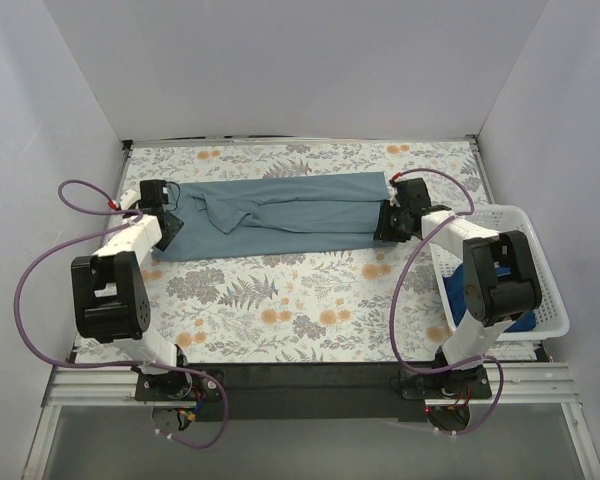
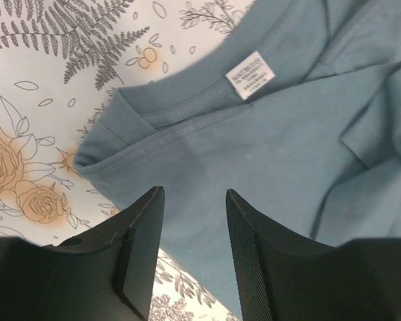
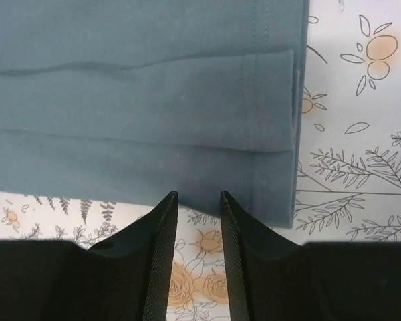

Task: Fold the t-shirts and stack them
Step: Fold the tshirt

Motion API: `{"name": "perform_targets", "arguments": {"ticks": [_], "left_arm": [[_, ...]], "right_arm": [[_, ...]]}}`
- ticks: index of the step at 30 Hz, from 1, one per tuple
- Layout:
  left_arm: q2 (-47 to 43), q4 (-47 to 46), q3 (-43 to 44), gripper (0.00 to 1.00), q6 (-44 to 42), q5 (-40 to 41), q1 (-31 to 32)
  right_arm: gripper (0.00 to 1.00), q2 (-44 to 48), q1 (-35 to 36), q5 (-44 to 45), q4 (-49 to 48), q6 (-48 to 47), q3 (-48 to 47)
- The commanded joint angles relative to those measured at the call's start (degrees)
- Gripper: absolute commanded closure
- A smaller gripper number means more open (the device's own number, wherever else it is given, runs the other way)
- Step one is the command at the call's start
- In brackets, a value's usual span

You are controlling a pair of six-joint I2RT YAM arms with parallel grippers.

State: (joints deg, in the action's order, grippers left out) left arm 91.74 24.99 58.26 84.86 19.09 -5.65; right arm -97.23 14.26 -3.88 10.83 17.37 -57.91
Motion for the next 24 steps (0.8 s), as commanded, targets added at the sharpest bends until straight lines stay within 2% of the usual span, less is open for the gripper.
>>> {"name": "perform_targets", "arguments": {"ticks": [1, 5, 7, 13, 19, 24], "left_arm": [[1.5, -1.53, -0.6, 0.6, -0.75, 1.65, -1.2], [4.14, -0.74, -1.57, 0.6, -0.23, 2.53, -2.08], [5.54, 2.93, -1.31, 0.6, 1.78, 3.75, -3.13], [5.73, 7.09, -5.95, 0.59, 4.44, 1.57, -7.0], [2.31, 7.87, -9.92, 0.59, 3.91, 1.56, -10.34], [-4.62, 8.05, -10.62, 0.59, 4.26, 2.27, -10.61]], "right_arm": [[0.63, -2.17, -0.99, -0.08, -3.53, 1.97, -0.81], [0.62, -3.93, -1.6, -1.38, -2.49, 2.76, 1.39], [0.6, -4.2, -1.69, -1.66, -0.03, 2.67, 1.92], [0.59, 0.62, -1.69, -1.48, 6.48, 2.24, 9.03], [0.58, 9.23, -1.69, 1.94, 11.66, 0.57, 14.66], [0.56, 15.13, -0.73, 1.25, 14.13, -2.59, 13.97]]}}
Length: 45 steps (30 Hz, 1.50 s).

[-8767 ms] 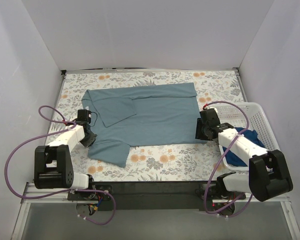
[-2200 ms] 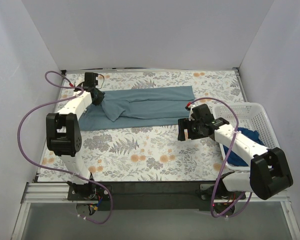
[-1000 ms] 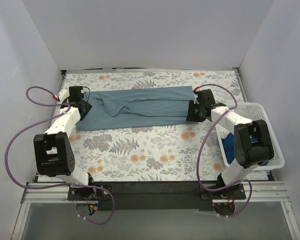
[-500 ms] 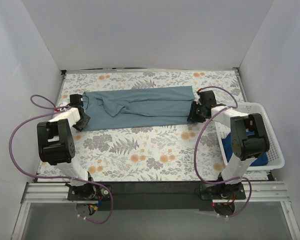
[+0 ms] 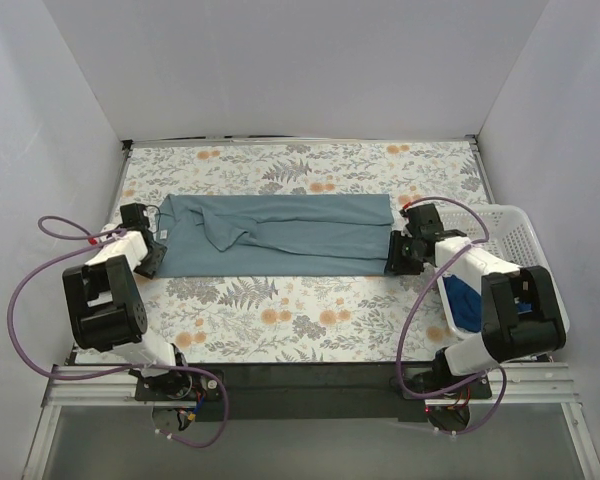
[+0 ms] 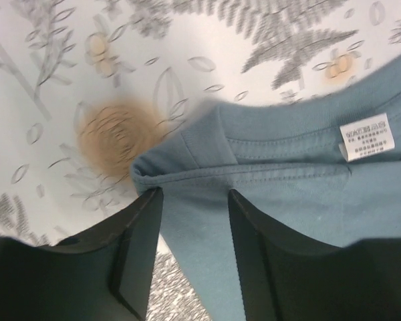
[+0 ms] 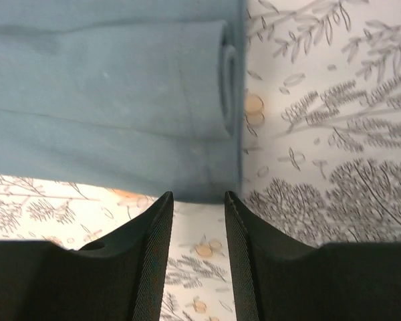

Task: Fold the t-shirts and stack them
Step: Fold the tshirt

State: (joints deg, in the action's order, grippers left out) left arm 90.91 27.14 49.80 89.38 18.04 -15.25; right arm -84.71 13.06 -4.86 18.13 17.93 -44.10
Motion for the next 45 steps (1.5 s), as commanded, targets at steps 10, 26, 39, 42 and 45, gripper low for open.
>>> {"name": "perform_targets", "arguments": {"ticks": [10, 26, 39, 42, 45], "left_arm": [[-15.76, 6.17, -0.06, 0.34, -3.34, -0.47, 7.58], [-9.71, -0.94, 0.03, 0.27, 0.79, -0.37, 35.46], [-3.37, 0.02, -2.43, 0.3, 2.37, 0.24, 35.46], [-3.64, 0.72, -3.22, 0.31, 2.46, 0.59, 35.46], [-3.38, 1.25, -3.66, 0.31, 2.46, 0.68, 35.46]], "right_arm": [[0.27, 2.46, 18.57, 12.33, 5.87, -12.21, -14.25], [0.2, -25.06, 36.07, 8.82, -3.97, -23.29, -40.35], [0.21, -33.85, 36.77, 11.72, -6.44, -24.79, -43.44], [0.21, -34.56, 36.69, 13.03, -6.88, -24.88, -43.44], [0.21, -34.74, 36.69, 14.44, -8.11, -24.88, -43.0]]}}
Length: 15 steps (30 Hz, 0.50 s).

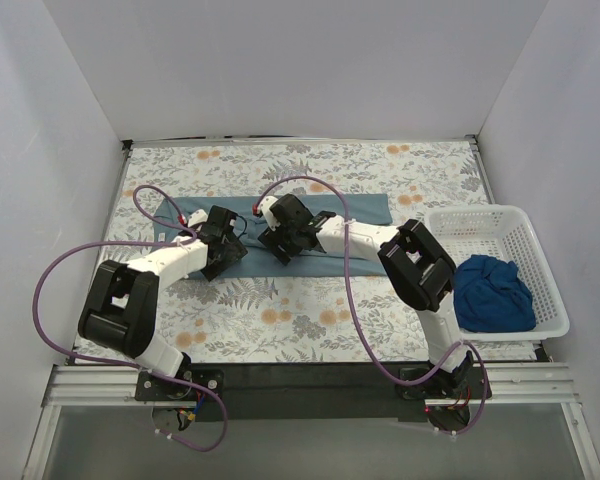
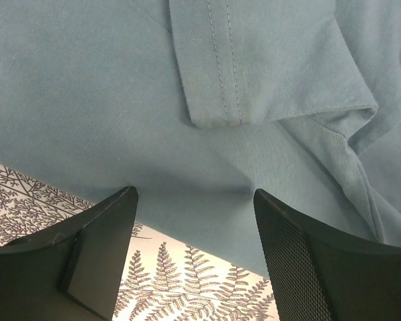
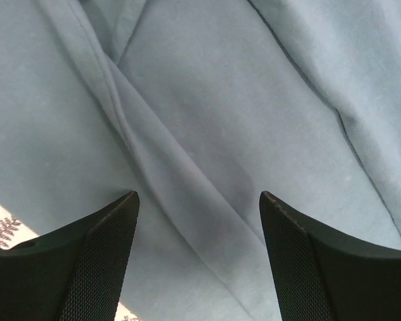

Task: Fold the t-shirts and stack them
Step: Fold the tshirt

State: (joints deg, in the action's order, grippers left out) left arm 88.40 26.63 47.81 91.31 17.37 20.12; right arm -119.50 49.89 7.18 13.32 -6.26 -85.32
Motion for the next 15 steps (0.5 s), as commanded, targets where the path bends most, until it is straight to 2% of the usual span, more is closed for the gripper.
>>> {"name": "perform_targets", "arguments": {"ticks": [1, 7, 15], "left_arm": [[-0.69, 1.76, -1.84, 0.31, 0.54, 1.18, 0.1], [0.46, 2.9, -1.67, 0.31, 0.54, 1.0, 0.1], [0.28, 3.69, -1.58, 0.3, 0.1, 1.35, 0.1]], "right_arm": [[0.21, -0.11, -0.14, 2.75, -3.48, -0.59, -1.69], [0.21, -0.21, -0.23, 5.91, -3.83, -1.47, -1.87], [0.21, 0.15, -0.4, 16.54, -6.02, -6.21, -0.38]]}}
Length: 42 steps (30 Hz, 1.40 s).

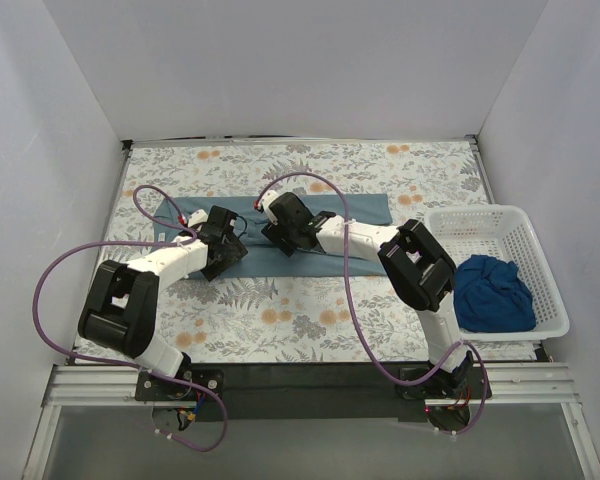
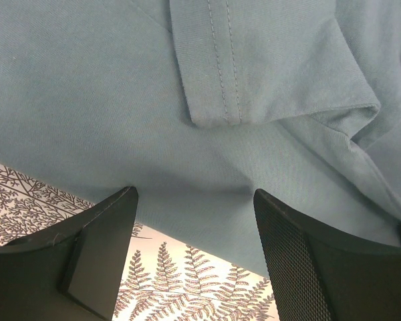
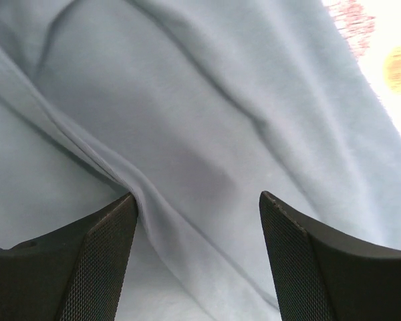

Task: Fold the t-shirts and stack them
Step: Fold the tshirt

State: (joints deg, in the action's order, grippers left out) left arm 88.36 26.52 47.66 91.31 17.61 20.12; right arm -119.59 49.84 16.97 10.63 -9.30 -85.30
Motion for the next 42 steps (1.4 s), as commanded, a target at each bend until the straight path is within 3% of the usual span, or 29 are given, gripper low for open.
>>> {"name": "perform_targets", "arguments": {"ticks": [1, 6, 11, 16, 23, 25, 30, 34, 38, 42], "left_arm": [[0.15, 4.06, -1.25, 0.3, 0.1, 1.2, 0.1], [-0.46, 4.41, -1.52, 0.3, -0.25, 1.56, 0.1], [-0.55, 4.76, -1.43, 0.3, -0.43, 1.55, 0.1], [-1.08, 5.2, -1.08, 0.3, -0.69, 1.73, 0.1], [-3.28, 6.17, 0.59, 0.29, -0.08, 0.94, 0.1], [-4.5, 7.39, 1.56, 0.28, 0.19, 1.02, 0.01], [-10.12, 7.14, 4.45, 0.28, -1.39, 0.24, -3.59], [-10.58, 3.81, 5.07, 0.32, -5.34, -4.59, -11.48], [-7.86, 1.17, 6.39, 0.42, -6.23, -8.37, -14.32], [-4.08, -1.3, 7.09, 0.51, -5.44, -10.92, -14.93]], "right_arm": [[0.21, 0.15, -0.45, 8.06, -3.77, -3.88, -0.4], [0.21, 1.55, -2.99, 13.96, -4.74, -7.48, 0.74], [0.19, 3.66, -7.38, 19.48, -6.41, -8.72, 7.93], [0.19, 9.63, -14.5, 19.41, -6.15, -3.01, 14.27], [0.19, 16.05, -17.77, 19.51, -2.56, 0.41, 17.01], [0.2, 18.33, -17.68, 16.62, -0.97, 2.26, 16.66], [0.23, 26.05, -17.76, -2.79, 1.06, 11.48, 18.5], [0.27, 30.55, -17.68, -16.42, 0.88, 18.52, 21.92], [0.3, 34.24, -16.89, -27.67, -1.93, 22.57, 27.88], [0.31, 38.19, -16.27, -31.47, -4.13, 24.68, 32.63]]}}
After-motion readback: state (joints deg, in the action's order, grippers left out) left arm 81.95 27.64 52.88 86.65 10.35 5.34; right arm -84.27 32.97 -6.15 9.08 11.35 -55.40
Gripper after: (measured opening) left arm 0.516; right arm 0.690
